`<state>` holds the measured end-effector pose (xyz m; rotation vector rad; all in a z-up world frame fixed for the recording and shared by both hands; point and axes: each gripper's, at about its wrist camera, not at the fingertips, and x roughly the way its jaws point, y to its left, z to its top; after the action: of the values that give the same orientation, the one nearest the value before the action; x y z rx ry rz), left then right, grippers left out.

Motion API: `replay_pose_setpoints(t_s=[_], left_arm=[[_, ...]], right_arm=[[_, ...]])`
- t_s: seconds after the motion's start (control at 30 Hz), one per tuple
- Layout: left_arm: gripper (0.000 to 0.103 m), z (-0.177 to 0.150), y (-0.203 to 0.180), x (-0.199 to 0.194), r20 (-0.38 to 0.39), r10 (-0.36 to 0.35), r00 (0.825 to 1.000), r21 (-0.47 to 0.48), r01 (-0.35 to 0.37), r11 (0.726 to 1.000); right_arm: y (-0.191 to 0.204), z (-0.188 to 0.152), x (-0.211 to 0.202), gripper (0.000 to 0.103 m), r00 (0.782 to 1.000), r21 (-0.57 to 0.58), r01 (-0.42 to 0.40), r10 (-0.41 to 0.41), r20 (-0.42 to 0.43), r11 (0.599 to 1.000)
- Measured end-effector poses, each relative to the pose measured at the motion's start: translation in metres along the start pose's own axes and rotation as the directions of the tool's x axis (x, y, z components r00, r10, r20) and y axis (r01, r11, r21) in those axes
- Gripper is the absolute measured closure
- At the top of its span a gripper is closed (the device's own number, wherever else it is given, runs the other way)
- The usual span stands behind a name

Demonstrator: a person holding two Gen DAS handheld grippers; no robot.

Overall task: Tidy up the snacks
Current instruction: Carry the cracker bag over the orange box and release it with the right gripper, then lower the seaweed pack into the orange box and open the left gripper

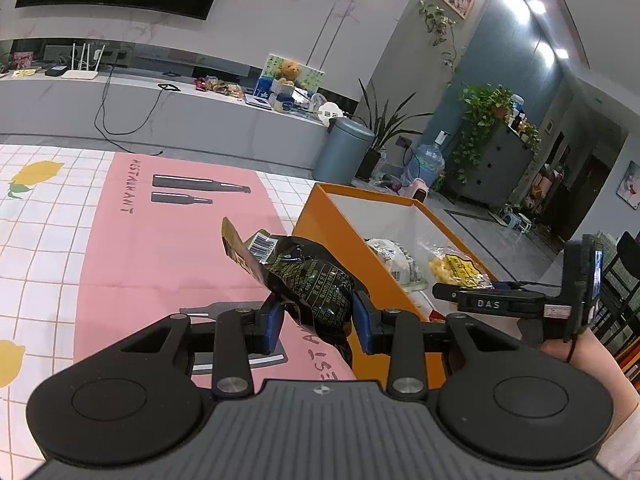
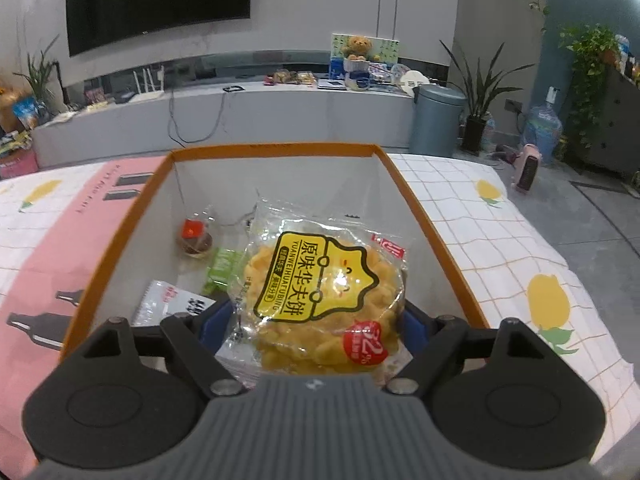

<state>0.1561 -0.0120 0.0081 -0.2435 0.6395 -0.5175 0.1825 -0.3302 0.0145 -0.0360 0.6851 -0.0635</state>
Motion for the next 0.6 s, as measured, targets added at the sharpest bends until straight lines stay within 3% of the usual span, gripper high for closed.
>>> replay_pose_setpoints(t_s=[0.1, 0.33, 0.6], left_arm=[[0.062, -0.002, -0.005, 0.000, -0.005, -0.001, 1.000, 0.012, 0.001, 1.000], [0.062, -0.002, -0.034, 0.005, -0.010, 0.006, 1.000, 0.046, -0.006, 0.999], [0.062, -0.007, -0.099, 0.027, -0.005, -0.034, 0.999, 0.094, 0.034, 0.995]], right_arm=[[0.002, 0.001, -0.014, 0.003, 0.999, -0.004, -0.007, 0.007, 0.051, 1.000], [-0.013, -0.001, -0.034, 0.003, 0.994, 0.157, 0.019, -0.036, 0.105, 0.987], [-0.029, -0.004, -0.053, 0.003, 0.983, 0.229, 0.020, -0.061, 0.171, 0.973]])
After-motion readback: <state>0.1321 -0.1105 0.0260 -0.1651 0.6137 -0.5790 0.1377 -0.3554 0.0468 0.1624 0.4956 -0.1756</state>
